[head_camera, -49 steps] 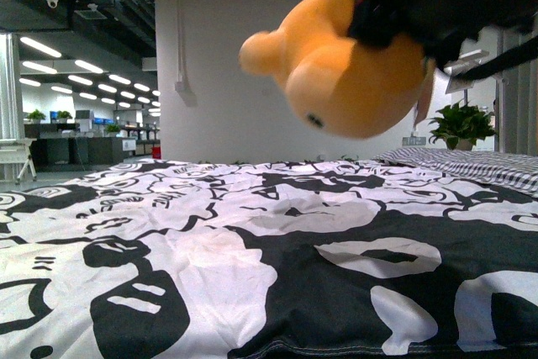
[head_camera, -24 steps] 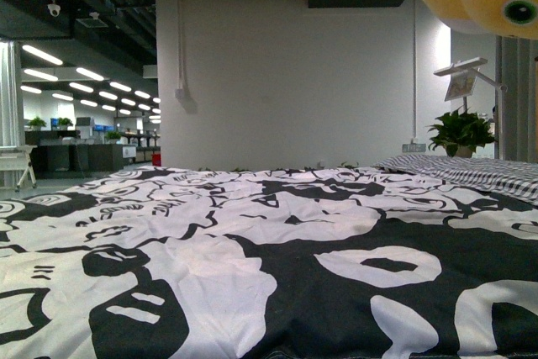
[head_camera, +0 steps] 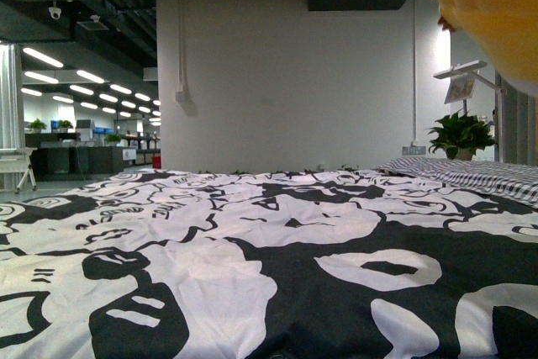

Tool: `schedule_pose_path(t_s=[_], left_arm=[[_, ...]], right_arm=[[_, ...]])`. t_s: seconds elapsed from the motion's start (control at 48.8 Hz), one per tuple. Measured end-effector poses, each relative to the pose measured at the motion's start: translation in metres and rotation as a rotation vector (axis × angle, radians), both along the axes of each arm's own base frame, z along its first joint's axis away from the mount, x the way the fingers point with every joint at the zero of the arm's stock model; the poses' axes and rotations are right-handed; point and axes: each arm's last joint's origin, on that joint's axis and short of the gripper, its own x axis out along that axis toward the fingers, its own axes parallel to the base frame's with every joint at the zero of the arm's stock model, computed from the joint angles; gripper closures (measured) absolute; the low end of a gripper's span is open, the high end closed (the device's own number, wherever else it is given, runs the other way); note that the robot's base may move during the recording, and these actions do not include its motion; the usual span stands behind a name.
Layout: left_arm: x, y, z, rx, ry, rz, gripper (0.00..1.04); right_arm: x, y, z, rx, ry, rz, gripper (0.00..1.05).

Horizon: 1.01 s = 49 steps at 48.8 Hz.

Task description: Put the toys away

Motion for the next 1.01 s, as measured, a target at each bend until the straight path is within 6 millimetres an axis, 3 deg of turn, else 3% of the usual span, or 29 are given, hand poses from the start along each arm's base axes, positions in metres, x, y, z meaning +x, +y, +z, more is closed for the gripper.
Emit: schedule_pose_path(t_s=[0.287, 0.492, 0.718, 1.005], left_arm=[[0.000, 0.000, 0.000, 0.000, 0.000, 0.000, 0.06], [0.000, 0.000, 0.000, 0.000, 0.000, 0.000, 0.06], [0.000, 0.000, 0.000, 0.000, 0.000, 0.000, 0.06], [0.000, 0.000, 0.000, 0.000, 0.000, 0.000, 0.06]], right_arm=[[-0.036, 0.018, -0.071, -0.026, 0.021, -0.089, 0.85], [-0.037, 0.026, -0.107, -0.078, 0.046, -0.118, 0.85], [-0.037, 0.020, -0.147, -0.094, 0.086, -0.198, 0.85], [-0.038, 0.006, -0.166, -0.086, 0.080, -0.294, 0.85]])
